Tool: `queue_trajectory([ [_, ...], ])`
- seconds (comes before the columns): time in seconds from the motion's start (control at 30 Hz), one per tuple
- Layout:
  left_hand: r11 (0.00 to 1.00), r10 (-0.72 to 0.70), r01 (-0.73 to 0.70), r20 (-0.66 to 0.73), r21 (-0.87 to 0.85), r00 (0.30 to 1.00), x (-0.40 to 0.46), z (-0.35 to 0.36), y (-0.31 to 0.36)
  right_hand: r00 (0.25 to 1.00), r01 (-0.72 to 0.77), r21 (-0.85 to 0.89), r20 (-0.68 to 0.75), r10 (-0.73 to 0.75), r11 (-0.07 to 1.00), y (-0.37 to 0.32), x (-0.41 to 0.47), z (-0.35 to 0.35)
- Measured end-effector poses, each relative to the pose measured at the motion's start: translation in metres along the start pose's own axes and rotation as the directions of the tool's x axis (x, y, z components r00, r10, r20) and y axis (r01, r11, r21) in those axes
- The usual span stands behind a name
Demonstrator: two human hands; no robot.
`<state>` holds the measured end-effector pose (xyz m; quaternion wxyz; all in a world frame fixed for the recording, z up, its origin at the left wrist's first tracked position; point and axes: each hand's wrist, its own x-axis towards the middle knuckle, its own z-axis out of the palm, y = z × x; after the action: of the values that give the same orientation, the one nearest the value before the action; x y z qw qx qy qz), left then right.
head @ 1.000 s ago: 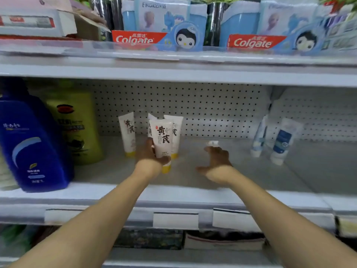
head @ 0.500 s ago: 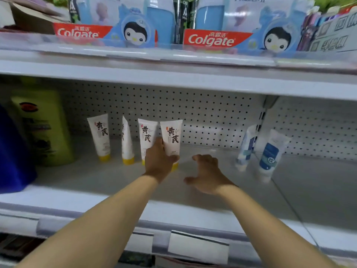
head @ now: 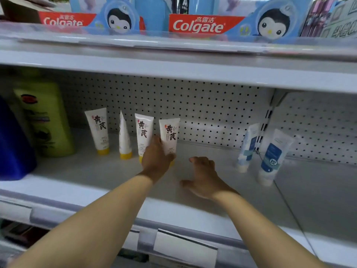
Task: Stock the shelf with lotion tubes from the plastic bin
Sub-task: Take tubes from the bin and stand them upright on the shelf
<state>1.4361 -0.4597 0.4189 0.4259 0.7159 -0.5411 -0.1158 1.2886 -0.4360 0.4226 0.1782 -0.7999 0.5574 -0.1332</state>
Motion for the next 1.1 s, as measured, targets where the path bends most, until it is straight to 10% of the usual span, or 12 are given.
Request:
queue_trajectory([
  [0.33,0.965,-0.121,0.073,0.182,0.25,0.976,-0.028,-0.058,-0.018,0.999,0.031,-0.064,0.01,-0.031,0.997,-0.039,-0.03,0.003],
  [1.1,0.849,-0.334,0.321,-0.044,0.42,0.941,-0.209,-0.326,-0.222,0.895,0.404,-0.071,0.236,-0.378,0.912,-0.281,-0.149,0.155],
])
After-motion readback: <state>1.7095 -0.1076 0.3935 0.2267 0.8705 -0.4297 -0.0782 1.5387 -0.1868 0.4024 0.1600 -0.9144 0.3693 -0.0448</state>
